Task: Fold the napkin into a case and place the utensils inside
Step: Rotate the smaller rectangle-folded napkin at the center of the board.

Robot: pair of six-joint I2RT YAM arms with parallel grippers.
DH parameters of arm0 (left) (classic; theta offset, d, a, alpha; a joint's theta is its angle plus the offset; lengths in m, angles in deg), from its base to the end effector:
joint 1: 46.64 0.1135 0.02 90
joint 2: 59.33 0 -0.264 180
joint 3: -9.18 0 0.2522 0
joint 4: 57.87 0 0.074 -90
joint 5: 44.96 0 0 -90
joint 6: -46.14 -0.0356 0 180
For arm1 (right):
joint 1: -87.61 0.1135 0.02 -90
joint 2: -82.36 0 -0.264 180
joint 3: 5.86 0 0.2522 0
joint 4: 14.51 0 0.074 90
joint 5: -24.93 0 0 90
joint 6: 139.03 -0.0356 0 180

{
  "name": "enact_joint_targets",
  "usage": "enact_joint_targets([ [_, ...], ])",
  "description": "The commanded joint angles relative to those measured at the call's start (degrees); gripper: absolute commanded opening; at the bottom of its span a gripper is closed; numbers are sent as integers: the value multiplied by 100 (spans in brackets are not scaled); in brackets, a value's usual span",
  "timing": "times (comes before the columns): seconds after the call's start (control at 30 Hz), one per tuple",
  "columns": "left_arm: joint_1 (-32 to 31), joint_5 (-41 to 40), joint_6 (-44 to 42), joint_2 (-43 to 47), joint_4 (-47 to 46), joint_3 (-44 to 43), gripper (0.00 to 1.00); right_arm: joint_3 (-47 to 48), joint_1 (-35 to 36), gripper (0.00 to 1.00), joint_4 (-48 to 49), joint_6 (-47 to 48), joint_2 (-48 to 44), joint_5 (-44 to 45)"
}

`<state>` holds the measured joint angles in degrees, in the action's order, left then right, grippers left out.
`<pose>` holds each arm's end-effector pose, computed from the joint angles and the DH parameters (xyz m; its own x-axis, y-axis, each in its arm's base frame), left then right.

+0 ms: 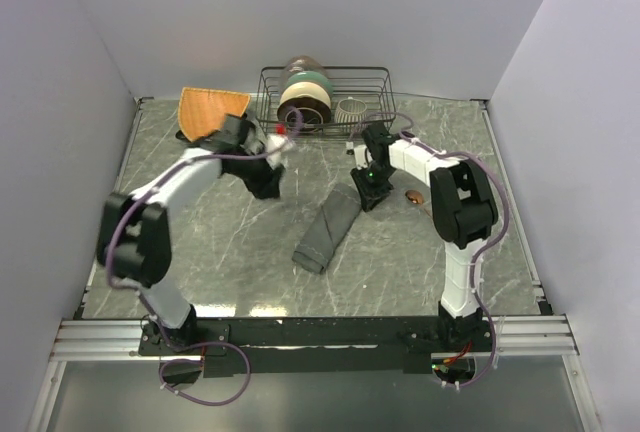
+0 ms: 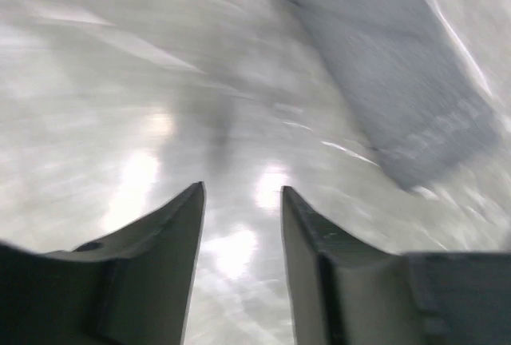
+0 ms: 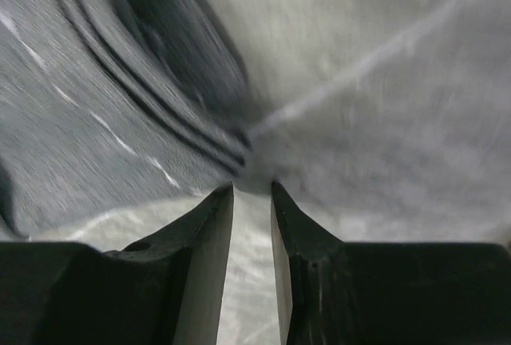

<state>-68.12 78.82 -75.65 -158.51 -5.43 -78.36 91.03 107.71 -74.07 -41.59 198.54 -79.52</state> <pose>0.3225 -0.1482 0.2301 -0.4319 0.6405 -0.6350 0.8918 0.4083 -0.1948 0.3684 0.1443 0.1607 -0.8647 -0.4499 -0.2235 -0.4942 0.8416 0.2177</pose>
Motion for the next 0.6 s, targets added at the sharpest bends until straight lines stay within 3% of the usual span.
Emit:
enact_joint_targets([
  [0.0, 432, -493, 831, 1328, -1572, 126, 53, 440, 275, 34, 493, 205, 238, -39],
  [0.07, 521, -696, 1148, 1567, -2029, 144, 57, 667, 433, 34, 546, 240, 396, -66],
  [0.3, 785, -1101, 1904, 1998, -2101, -260, 60, 1565, 899, 38, 625, 302, 862, -49],
  [0.4, 917, -1260, 2308, 2147, -2259, -295, 66, 1881, 952, 40, 721, 275, 941, 4],
  [0.5, 917, -1549, 2414, 2209, -2417, -514, 78, 2460, 943, 47, 608, 240, 1056, 206],
  [0.57, 926, -1698, 2415, 2201, -2514, -742, 92, 2951, 900, 55, 433, 249, 1003, 390],
])
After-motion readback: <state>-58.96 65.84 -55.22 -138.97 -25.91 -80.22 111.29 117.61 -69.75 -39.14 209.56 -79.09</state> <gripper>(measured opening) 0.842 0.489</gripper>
